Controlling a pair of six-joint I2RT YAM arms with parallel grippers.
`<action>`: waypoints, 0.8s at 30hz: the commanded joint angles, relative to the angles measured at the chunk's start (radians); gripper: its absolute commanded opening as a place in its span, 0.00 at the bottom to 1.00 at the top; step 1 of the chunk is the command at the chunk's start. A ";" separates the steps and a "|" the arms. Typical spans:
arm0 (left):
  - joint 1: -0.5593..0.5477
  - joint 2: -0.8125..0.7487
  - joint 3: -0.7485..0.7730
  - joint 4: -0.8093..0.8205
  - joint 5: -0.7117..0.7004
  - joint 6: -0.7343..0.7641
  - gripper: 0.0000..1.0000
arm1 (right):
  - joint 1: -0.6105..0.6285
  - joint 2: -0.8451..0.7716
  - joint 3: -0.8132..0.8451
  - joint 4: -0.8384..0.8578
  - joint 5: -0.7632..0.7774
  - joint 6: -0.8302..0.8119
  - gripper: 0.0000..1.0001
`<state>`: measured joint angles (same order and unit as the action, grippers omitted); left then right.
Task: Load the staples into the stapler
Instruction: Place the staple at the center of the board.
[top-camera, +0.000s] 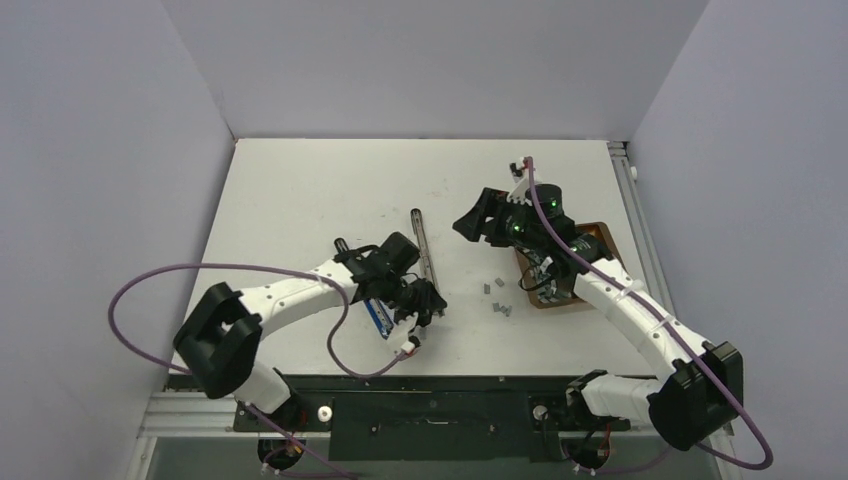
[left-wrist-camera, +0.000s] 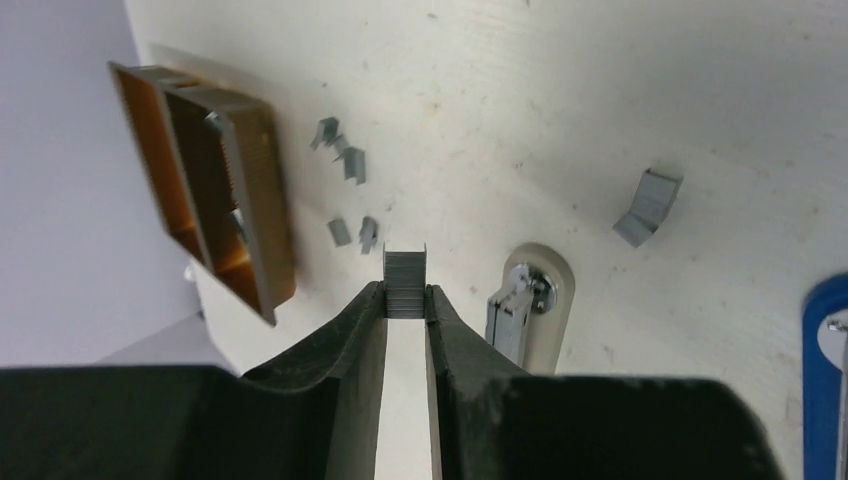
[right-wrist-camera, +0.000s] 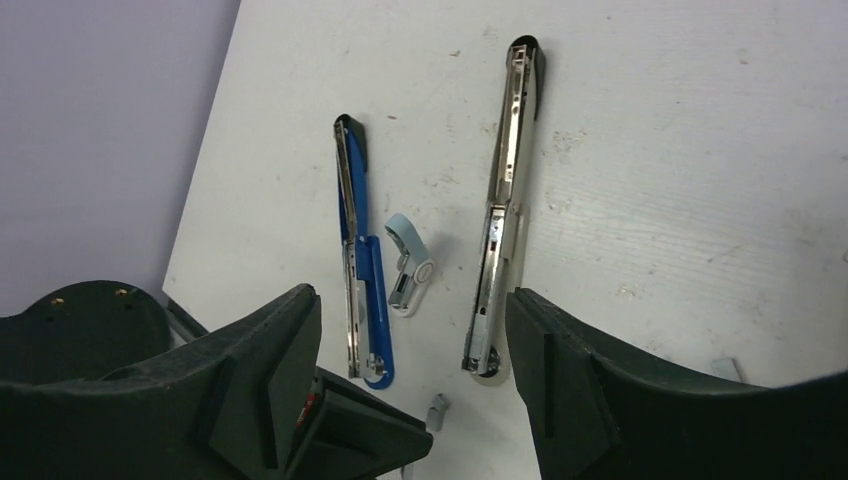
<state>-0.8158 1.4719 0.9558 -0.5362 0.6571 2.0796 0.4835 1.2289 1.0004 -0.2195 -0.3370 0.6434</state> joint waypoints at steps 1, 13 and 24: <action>-0.049 0.136 0.112 -0.128 -0.003 0.369 0.15 | -0.031 -0.058 -0.025 -0.032 0.062 -0.016 0.66; -0.141 0.392 0.306 -0.295 -0.163 0.476 0.17 | -0.107 -0.138 -0.081 -0.049 0.037 -0.022 0.66; -0.168 0.470 0.354 -0.323 -0.278 0.481 0.17 | -0.131 -0.152 -0.094 -0.073 0.049 -0.049 0.67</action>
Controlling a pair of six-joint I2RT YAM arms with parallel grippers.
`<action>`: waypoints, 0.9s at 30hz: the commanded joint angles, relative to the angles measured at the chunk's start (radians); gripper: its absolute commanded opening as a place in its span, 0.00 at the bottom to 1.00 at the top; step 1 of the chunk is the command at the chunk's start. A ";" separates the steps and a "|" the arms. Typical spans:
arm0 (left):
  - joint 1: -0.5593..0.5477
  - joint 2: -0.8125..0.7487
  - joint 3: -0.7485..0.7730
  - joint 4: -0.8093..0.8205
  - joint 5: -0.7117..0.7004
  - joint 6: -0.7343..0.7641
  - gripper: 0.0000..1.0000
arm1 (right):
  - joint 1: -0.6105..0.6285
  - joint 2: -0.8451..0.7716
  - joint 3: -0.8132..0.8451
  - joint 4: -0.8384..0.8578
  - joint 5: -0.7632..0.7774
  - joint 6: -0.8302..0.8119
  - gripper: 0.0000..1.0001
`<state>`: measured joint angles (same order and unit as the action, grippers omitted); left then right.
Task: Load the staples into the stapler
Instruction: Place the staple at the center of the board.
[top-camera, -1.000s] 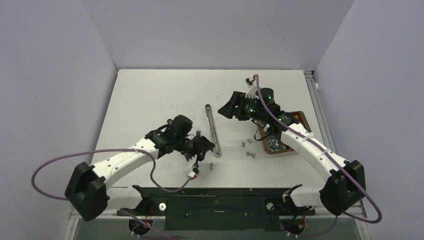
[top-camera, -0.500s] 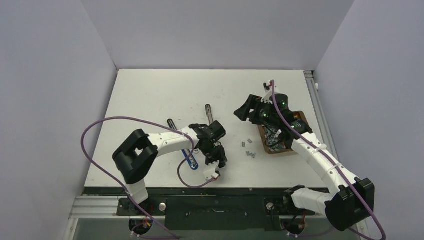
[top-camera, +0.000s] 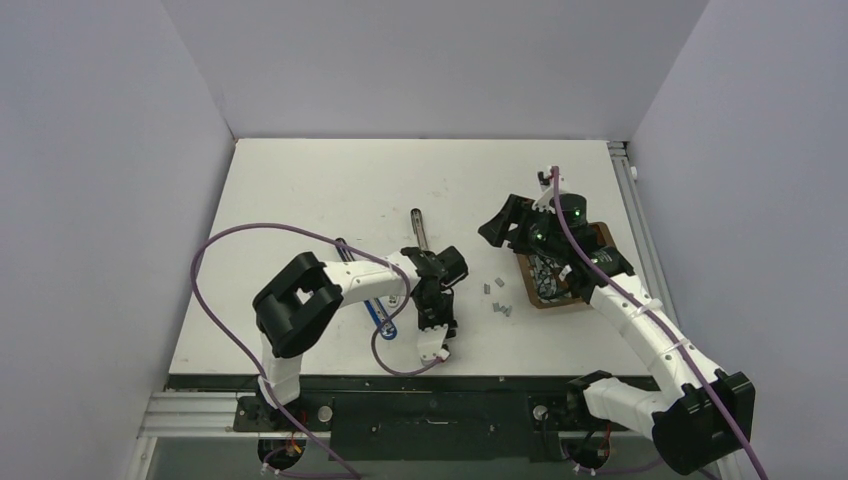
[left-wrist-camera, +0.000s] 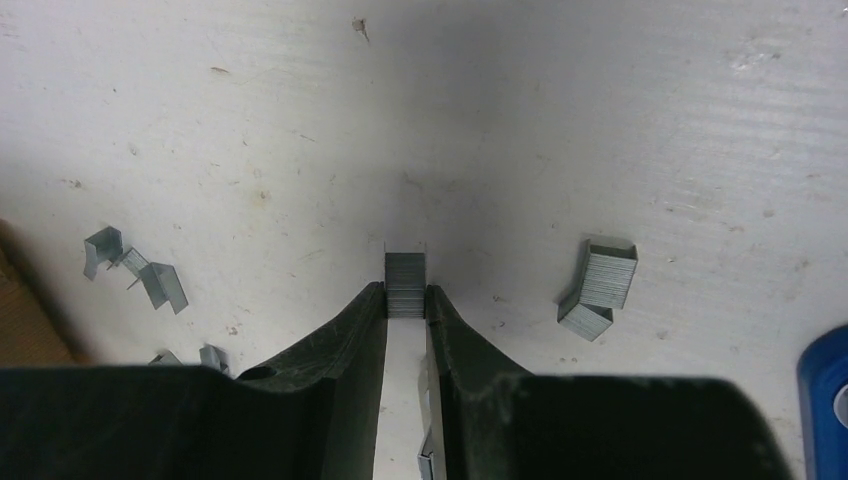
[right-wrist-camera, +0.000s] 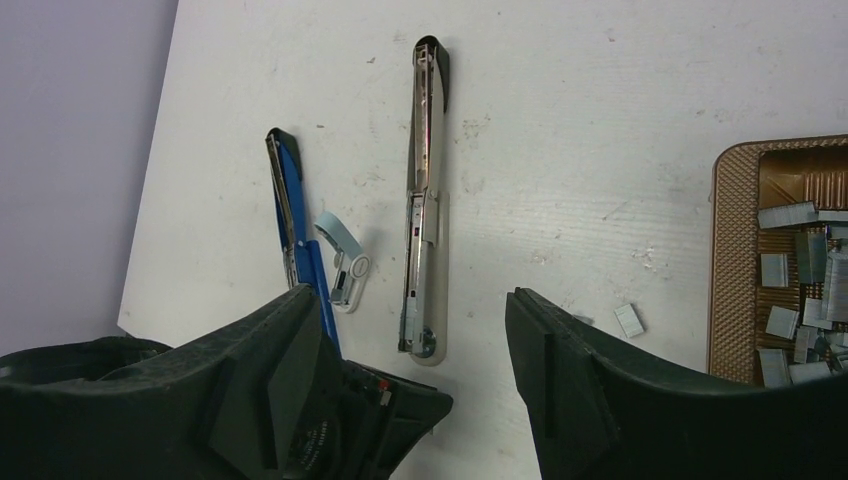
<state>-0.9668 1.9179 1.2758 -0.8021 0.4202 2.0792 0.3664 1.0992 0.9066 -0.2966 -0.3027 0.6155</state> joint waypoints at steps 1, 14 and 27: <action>-0.020 0.025 0.033 -0.057 -0.050 0.481 0.17 | -0.016 -0.023 -0.001 0.002 0.013 -0.021 0.67; -0.060 -0.032 -0.015 -0.011 -0.114 0.452 0.38 | -0.024 -0.036 -0.005 -0.009 0.014 -0.025 0.67; -0.038 -0.432 -0.052 0.219 -0.223 -0.045 0.65 | -0.059 -0.035 0.014 0.037 0.027 0.086 0.87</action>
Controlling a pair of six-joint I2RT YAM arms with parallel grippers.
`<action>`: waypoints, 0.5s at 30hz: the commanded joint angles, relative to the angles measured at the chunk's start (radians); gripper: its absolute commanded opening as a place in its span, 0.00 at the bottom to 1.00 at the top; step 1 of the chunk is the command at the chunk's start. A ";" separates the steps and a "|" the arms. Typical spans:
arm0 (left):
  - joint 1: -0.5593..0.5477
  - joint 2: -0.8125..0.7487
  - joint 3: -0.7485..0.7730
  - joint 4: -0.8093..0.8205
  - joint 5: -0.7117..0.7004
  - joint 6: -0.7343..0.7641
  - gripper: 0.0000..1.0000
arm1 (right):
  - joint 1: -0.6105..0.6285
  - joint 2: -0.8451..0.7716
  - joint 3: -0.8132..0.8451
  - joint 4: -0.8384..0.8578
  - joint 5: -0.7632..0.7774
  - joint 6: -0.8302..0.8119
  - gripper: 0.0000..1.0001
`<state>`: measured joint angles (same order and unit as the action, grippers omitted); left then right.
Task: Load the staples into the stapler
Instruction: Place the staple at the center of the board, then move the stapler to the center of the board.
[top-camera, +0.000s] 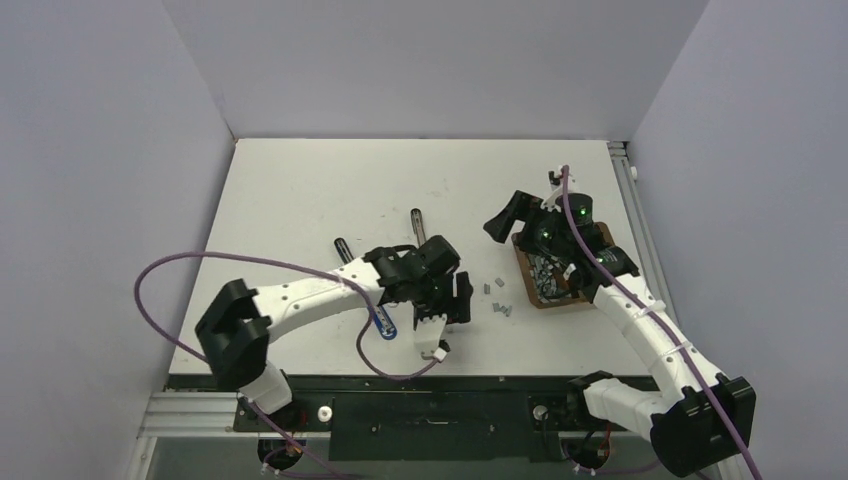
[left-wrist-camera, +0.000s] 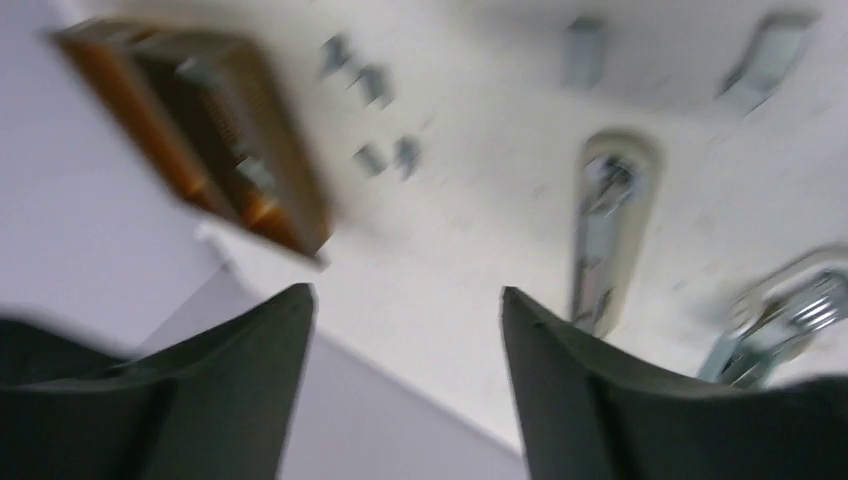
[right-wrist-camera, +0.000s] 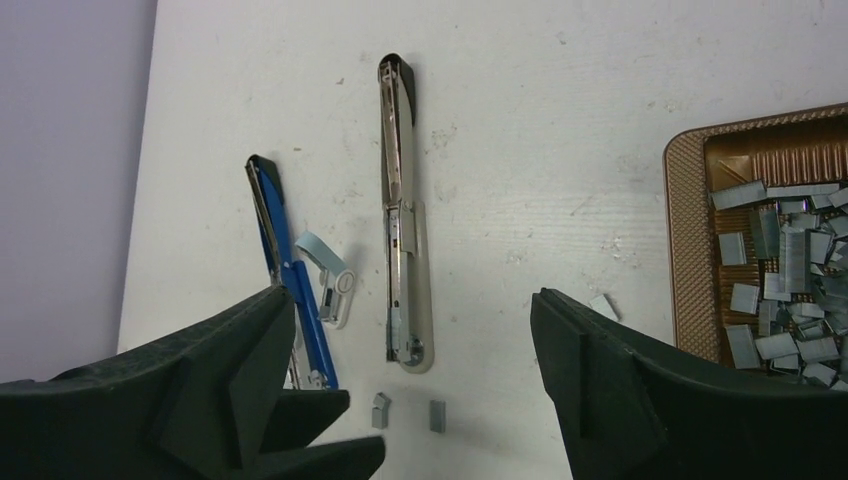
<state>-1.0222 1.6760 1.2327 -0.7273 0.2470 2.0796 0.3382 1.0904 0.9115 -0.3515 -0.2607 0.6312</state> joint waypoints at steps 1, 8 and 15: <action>0.027 -0.241 -0.032 0.219 -0.068 -0.117 0.77 | -0.033 -0.027 -0.016 0.126 -0.045 0.080 0.87; 0.200 -0.511 -0.112 0.477 -0.328 -0.837 0.96 | 0.350 0.068 0.010 -0.066 0.400 0.008 0.95; 0.603 -0.504 -0.014 0.283 -0.529 -1.699 0.96 | 0.594 0.237 -0.052 -0.082 0.524 0.095 0.81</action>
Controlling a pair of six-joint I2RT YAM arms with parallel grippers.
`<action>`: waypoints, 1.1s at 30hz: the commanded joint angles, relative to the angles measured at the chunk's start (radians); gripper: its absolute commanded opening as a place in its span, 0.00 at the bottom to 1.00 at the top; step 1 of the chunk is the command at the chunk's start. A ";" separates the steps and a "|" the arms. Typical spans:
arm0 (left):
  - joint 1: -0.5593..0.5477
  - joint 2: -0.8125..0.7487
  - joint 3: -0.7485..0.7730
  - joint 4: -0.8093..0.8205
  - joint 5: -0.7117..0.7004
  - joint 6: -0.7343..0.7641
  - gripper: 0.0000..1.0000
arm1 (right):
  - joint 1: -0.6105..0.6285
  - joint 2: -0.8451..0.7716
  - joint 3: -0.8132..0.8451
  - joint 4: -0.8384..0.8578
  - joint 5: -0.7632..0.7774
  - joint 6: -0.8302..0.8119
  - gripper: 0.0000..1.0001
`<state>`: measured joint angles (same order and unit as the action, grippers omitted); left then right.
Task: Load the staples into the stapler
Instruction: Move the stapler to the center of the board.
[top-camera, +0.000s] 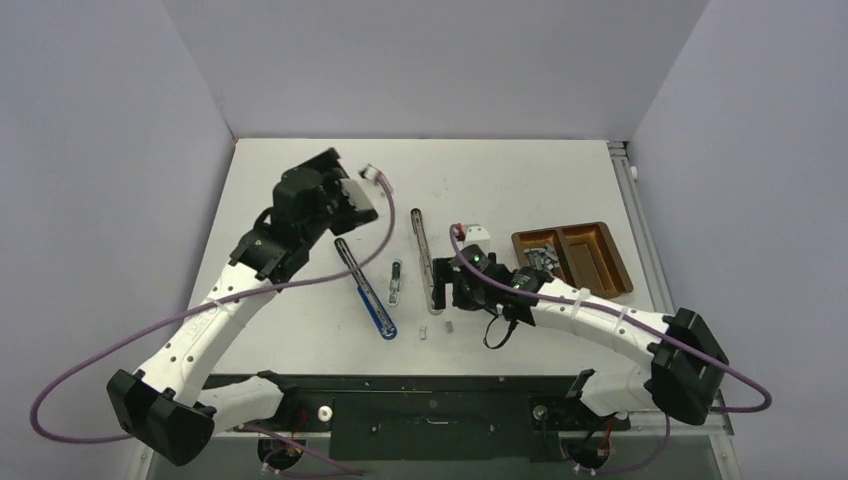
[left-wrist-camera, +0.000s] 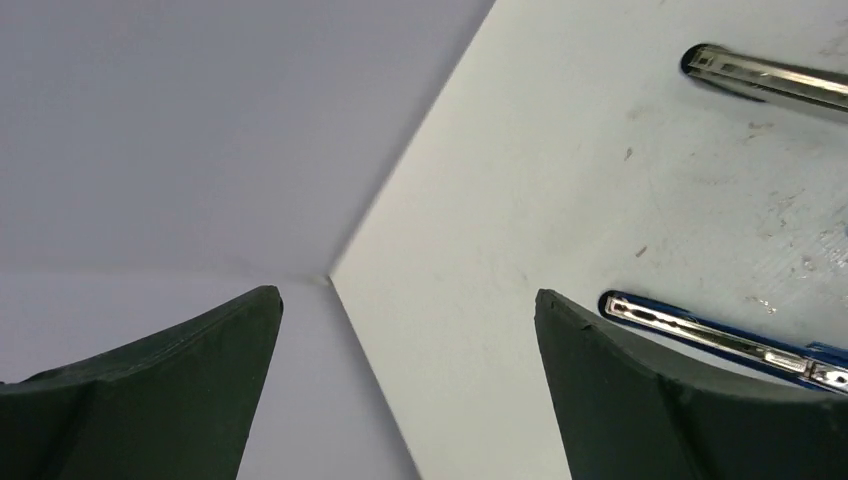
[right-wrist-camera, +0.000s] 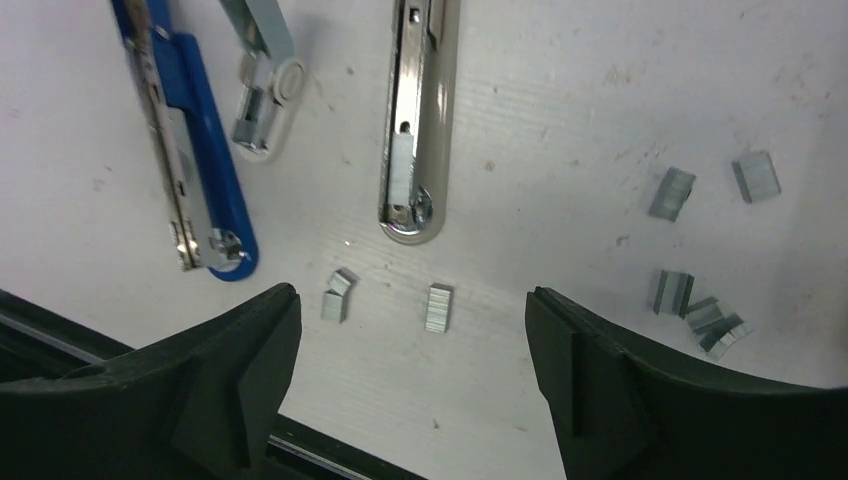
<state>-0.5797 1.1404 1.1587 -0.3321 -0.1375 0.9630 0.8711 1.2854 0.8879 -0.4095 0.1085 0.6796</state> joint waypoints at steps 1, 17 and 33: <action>0.200 0.043 0.073 -0.165 -0.131 -0.656 0.96 | 0.078 0.055 -0.034 -0.017 0.162 0.054 0.81; 0.409 0.135 -0.041 -0.261 0.184 -0.923 0.96 | 0.055 0.351 0.278 -0.009 0.208 -0.128 0.81; 0.412 0.218 -0.148 -0.229 0.267 -0.900 0.98 | -0.027 0.616 0.437 0.051 0.138 -0.202 0.69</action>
<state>-0.1738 1.3373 1.0023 -0.6136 0.0818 0.0738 0.8509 1.8736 1.2568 -0.3977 0.2649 0.5041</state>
